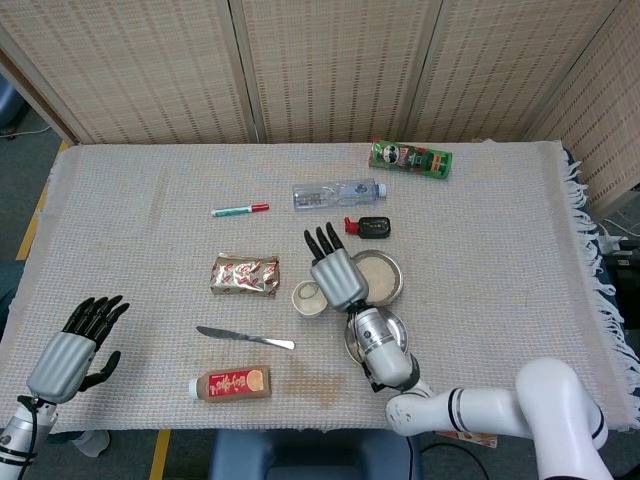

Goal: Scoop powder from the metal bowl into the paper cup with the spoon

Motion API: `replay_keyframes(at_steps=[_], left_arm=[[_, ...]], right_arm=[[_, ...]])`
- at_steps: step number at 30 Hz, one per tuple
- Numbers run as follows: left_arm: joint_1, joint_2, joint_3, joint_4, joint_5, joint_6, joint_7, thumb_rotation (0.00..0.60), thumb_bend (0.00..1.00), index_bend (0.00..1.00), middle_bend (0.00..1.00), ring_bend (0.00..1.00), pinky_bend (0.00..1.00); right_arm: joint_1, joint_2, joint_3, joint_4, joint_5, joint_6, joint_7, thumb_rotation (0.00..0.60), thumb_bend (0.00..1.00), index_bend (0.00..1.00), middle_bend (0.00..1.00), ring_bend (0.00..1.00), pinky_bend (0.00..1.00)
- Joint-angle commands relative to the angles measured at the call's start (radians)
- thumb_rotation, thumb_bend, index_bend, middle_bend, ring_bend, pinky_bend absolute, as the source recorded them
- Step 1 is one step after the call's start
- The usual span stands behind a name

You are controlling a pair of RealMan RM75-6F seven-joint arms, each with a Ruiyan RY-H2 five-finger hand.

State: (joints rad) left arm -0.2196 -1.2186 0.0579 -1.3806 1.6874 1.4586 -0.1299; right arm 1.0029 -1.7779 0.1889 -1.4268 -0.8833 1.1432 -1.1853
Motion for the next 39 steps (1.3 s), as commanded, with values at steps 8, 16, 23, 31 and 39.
replay_keyframes(at_steps=[8, 16, 23, 31, 39], left_arm=[[-0.009, 0.021, 0.023, -0.028, 0.017, -0.026, -0.051, 0.600, 0.47, 0.00, 0.00, 0.00, 0.05], [-0.010, 0.027, 0.025, -0.031, 0.022, -0.022, -0.049, 0.600, 0.47, 0.00, 0.00, 0.00, 0.05], [-0.008, 0.028, 0.024, -0.033, 0.021, -0.020, -0.047, 0.600, 0.47, 0.00, 0.00, 0.00, 0.05], [-0.006, 0.029, 0.023, -0.032, 0.020, -0.015, -0.045, 0.600, 0.47, 0.00, 0.00, 0.00, 0.05], [-0.006, 0.029, 0.021, -0.028, 0.017, -0.015, -0.047, 0.600, 0.47, 0.00, 0.00, 0.00, 0.05]], right_arm=[[0.035, 0.012, -0.060, -0.078, 0.023, 0.062, -0.244, 0.600, 0.32, 0.65, 0.00, 0.00, 0.00], [0.066, 0.002, -0.093, -0.102, 0.032, 0.116, -0.415, 0.600, 0.32, 0.64, 0.00, 0.00, 0.00], [0.106, -0.006, -0.135, -0.069, -0.031, 0.135, -0.538, 0.600, 0.32, 0.64, 0.00, 0.00, 0.00], [0.133, -0.034, -0.172, 0.010, -0.120, 0.116, -0.597, 0.600, 0.32, 0.64, 0.00, 0.00, 0.00], [0.127, -0.025, -0.198, 0.007, -0.136, 0.104, -0.669, 0.600, 0.32, 0.64, 0.00, 0.00, 0.00]])
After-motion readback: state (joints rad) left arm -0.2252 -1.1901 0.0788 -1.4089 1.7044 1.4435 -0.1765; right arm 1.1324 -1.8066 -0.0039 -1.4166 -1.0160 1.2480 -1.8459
